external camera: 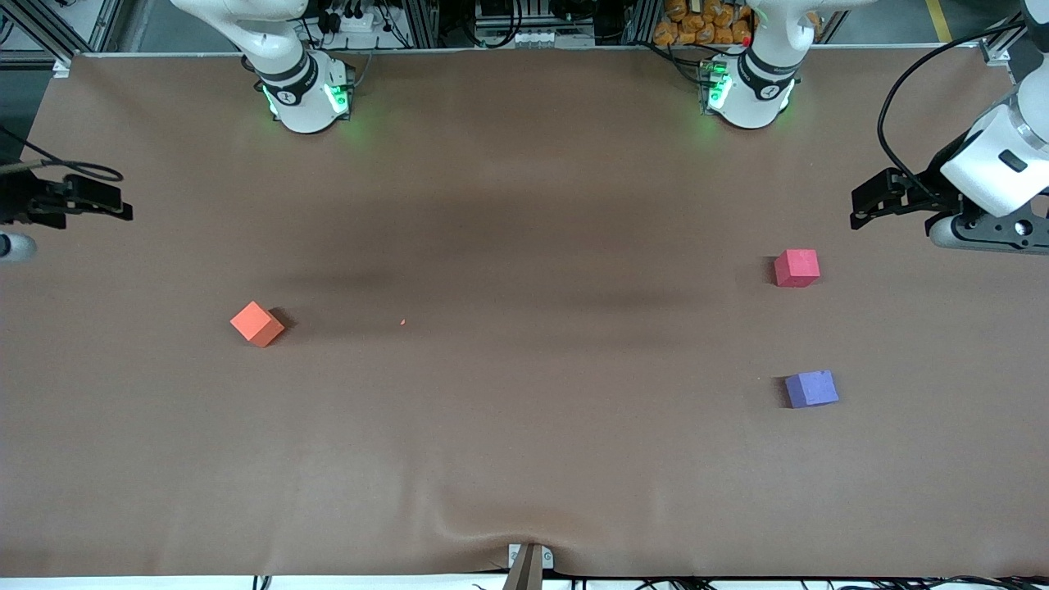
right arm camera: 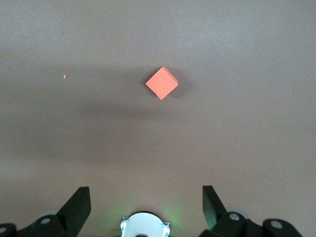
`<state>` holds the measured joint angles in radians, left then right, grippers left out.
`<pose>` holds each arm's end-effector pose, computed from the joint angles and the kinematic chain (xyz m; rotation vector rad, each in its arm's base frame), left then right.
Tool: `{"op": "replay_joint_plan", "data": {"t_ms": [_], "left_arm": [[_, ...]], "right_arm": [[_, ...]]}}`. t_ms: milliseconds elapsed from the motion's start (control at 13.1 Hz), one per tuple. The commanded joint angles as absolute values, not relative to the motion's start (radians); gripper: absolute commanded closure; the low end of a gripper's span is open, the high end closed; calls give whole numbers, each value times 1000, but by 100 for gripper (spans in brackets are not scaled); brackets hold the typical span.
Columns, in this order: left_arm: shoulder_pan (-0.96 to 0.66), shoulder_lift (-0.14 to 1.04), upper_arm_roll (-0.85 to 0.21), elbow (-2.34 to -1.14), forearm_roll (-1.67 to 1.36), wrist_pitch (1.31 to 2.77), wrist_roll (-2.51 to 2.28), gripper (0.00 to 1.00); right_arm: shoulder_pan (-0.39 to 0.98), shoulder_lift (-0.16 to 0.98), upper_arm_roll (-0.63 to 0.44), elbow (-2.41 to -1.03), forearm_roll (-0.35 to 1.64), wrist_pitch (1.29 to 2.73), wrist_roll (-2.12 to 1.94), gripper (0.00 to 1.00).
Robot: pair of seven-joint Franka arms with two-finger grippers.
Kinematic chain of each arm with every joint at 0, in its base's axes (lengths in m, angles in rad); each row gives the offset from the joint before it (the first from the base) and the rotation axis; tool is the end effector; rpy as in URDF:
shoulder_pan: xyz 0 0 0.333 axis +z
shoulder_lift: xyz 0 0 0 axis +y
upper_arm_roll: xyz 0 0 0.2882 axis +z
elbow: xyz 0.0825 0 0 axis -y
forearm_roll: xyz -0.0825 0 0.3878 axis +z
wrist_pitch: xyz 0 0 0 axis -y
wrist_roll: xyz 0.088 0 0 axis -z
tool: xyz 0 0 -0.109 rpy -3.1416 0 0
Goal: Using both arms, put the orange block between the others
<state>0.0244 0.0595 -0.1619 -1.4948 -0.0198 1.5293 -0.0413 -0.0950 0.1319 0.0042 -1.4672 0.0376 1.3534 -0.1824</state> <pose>0.5656 -0.0778 0.5940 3.1106 -0.1504 -0.0416 0.5666 -0.0470 0.5523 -3.0454 -0.1451 0.3650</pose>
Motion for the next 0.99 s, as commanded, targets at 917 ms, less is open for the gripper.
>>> {"op": "replay_joint_plan", "data": {"t_ms": [917], "left_arm": [[23, 69, -164, -1470, -41, 1511, -57, 0]], "right_arm": [[-89, 563, 3, -1462, 23, 1604, -184, 0]]}}
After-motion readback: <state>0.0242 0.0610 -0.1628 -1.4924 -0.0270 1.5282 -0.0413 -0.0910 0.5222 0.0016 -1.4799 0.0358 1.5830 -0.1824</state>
